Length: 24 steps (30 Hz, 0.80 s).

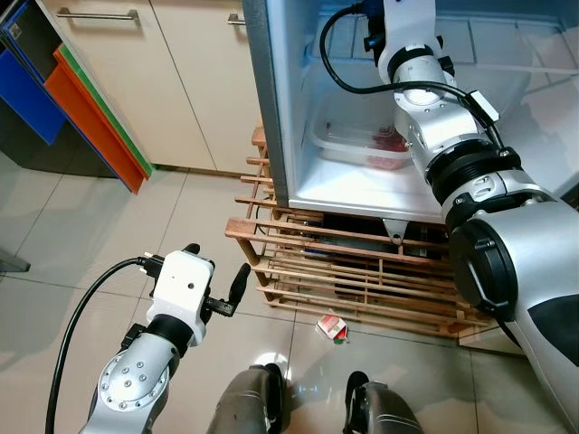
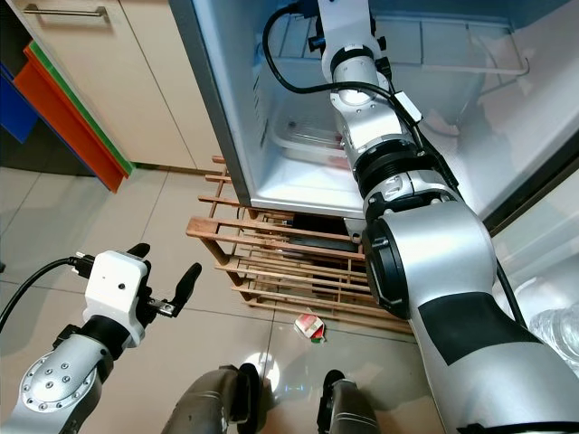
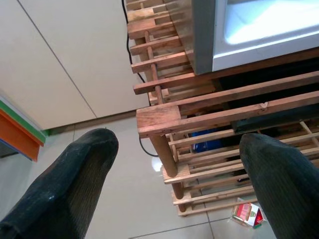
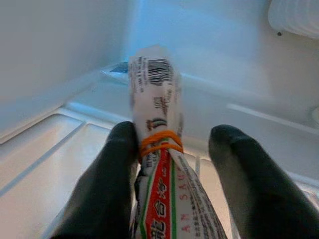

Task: Restocking fridge

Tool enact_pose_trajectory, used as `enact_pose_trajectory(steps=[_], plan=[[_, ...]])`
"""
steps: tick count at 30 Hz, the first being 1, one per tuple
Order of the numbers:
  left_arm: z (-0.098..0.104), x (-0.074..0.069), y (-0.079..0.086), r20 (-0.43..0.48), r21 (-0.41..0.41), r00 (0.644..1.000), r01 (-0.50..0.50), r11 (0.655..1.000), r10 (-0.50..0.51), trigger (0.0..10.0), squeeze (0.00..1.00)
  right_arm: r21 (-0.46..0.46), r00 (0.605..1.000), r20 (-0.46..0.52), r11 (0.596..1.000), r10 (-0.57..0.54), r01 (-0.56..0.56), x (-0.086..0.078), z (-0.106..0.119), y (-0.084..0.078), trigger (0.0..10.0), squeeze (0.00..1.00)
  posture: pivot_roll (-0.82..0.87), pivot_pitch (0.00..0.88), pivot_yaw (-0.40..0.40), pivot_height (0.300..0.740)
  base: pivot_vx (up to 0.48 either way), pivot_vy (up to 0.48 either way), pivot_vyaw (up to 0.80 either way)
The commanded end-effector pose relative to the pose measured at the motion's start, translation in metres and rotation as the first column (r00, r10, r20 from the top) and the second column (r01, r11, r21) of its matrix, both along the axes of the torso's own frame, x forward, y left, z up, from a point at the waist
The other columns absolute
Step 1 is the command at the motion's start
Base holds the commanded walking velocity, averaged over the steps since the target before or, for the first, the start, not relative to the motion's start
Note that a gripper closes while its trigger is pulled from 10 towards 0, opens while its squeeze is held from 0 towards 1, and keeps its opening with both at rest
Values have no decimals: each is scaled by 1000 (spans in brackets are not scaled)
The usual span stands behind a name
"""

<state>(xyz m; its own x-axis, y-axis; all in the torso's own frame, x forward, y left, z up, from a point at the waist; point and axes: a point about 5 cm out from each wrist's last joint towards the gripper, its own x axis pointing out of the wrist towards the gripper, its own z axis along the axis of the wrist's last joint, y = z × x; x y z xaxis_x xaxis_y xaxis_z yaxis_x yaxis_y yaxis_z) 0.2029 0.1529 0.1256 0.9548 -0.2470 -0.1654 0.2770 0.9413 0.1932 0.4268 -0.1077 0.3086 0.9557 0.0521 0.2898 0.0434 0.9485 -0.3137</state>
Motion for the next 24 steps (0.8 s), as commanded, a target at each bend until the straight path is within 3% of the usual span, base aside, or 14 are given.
enact_pose_trajectory(steps=[1,14,16,17,18,21,24], plan=[[0,-5,0,-11,1,1000,-5,1000,5,10000,0,-3,1000,-13,1000,3,-3,0,-1,1,10000,1000,376,282,68,740,0,0,0],[-1,-6,-1,-17,0,1000,-18,1000,18,10000,0,-12,1000,-8,1000,-9,9,1,2,0,10000,1000,378,282,58,740,0,0,0],[-1,-6,-1,-18,0,1000,-19,1000,19,10000,0,28,1000,-12,1000,-1,1,1,3,0,10000,1000,378,282,58,740,0,0,0],[-1,-6,-1,-17,0,1000,-20,1000,20,10000,0,242,996,-72,970,51,-32,2,1,-4,10000,1000,378,283,58,740,0,0,0],[-1,-6,-1,-17,0,1000,-21,1000,21,10000,0,312,994,-84,949,69,-39,3,0,-6,10000,1000,378,283,56,740,0,0,0],[-1,-6,-1,-17,-1,1000,-24,1000,24,10000,0,382,992,-94,923,80,-39,3,0,-11,10000,1000,379,283,55,740,0,0,0],[-1,-6,-1,-17,-1,1000,-25,1000,25,10000,0,342,995,-84,939,62,-30,3,2,-12,10000,1000,378,286,54,740,0,0,0]])
